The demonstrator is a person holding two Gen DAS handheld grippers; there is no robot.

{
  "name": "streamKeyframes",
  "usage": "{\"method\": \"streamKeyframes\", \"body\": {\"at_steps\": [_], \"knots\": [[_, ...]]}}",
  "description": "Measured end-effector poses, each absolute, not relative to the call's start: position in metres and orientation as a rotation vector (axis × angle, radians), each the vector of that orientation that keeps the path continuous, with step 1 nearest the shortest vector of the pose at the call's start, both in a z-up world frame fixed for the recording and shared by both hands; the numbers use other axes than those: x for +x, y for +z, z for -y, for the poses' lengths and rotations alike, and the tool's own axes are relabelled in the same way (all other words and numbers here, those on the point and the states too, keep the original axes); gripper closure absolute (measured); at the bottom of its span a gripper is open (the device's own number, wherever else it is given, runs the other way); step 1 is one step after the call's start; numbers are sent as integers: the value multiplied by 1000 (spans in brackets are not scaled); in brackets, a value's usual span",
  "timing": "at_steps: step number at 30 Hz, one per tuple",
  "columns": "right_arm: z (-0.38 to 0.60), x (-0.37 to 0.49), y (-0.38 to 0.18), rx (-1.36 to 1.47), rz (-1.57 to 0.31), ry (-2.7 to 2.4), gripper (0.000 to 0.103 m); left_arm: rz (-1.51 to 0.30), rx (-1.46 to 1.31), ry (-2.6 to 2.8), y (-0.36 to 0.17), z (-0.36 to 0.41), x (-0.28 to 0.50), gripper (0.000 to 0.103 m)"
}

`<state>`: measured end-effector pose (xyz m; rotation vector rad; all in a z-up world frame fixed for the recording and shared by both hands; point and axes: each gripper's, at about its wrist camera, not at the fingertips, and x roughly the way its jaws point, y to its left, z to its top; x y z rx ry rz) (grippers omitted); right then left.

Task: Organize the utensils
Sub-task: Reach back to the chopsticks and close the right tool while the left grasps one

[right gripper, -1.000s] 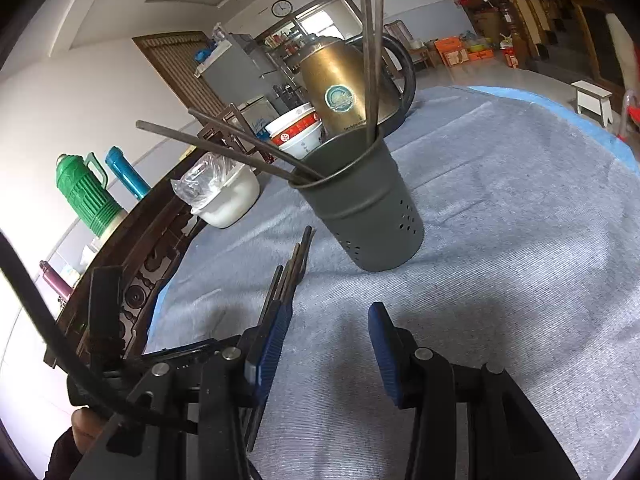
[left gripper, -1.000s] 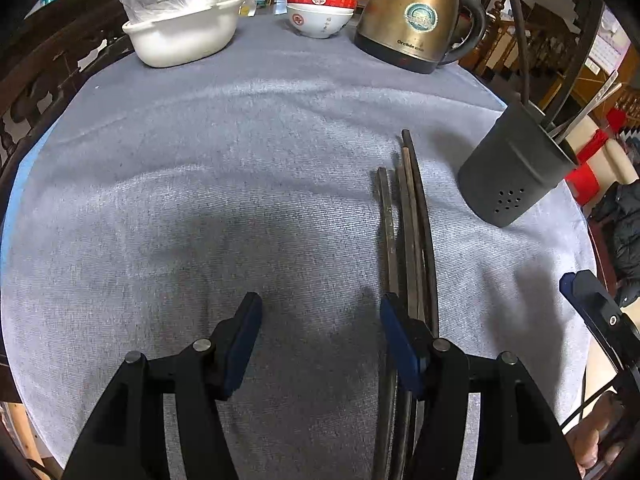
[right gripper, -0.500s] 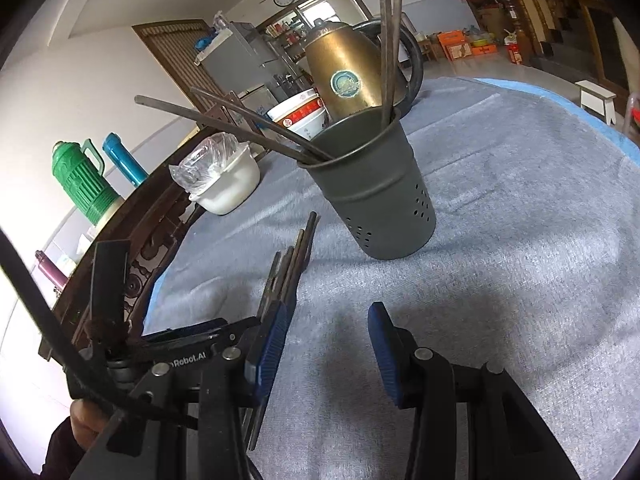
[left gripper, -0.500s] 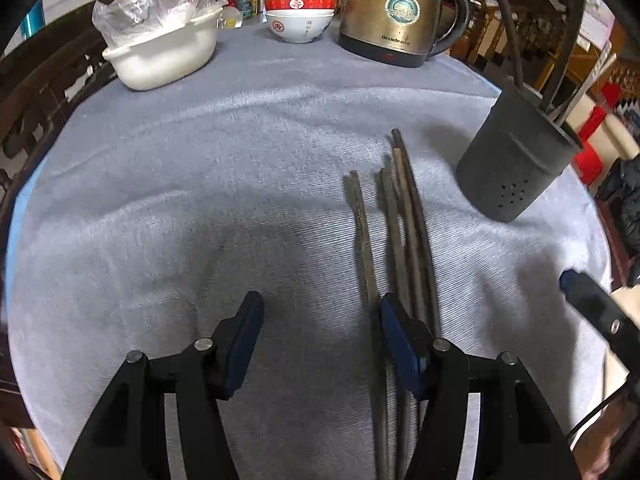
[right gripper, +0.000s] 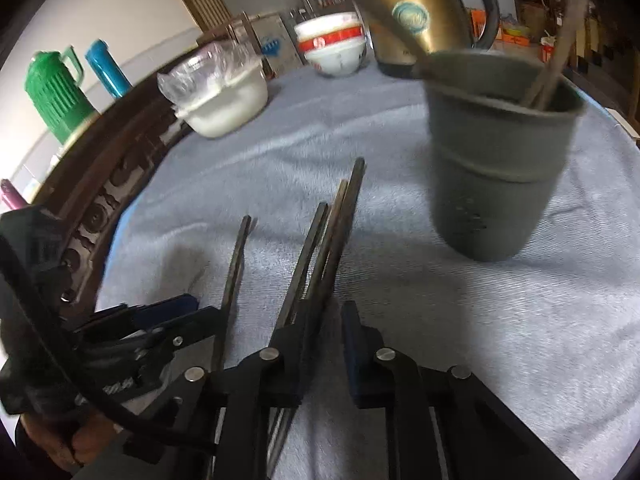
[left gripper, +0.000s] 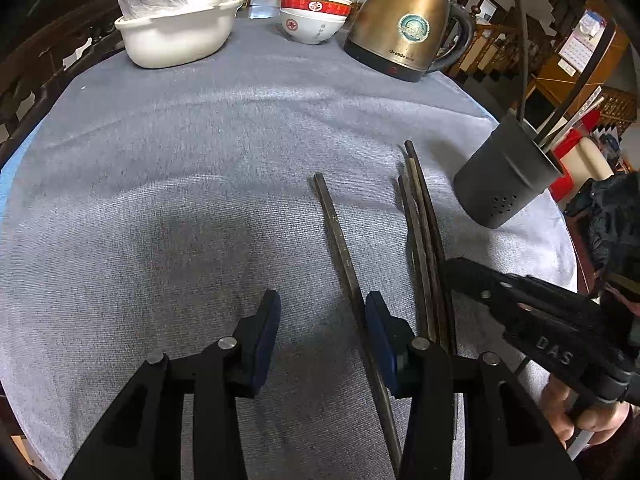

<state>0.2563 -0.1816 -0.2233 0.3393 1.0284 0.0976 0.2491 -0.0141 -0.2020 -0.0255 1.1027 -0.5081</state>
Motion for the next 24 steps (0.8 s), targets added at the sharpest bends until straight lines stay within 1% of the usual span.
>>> {"method": "streamKeyframes", "body": {"at_steps": [3, 5, 11, 16, 20, 24], "knots": [[179, 260, -226, 333, -1045, 79, 91, -1103, -31, -513, -202, 12, 250, 57], [180, 258, -227, 315, -1064, 74, 94, -1103, -33, -511, -204, 11, 251, 57], [186, 249, -224, 237, -1113, 59, 93, -1113, -4, -491, -205, 22, 255, 57], [190, 232, -223, 244, -1129, 68, 94, -1140, 21, -485, -205, 34, 266, 64], [194, 214, -221, 254, -1168, 94, 94, -1155, 36, -476, -205, 40, 274, 65], [203, 220, -223, 314, -1209, 112, 92, -1181, 53, -461, -206, 45, 283, 65]]}}
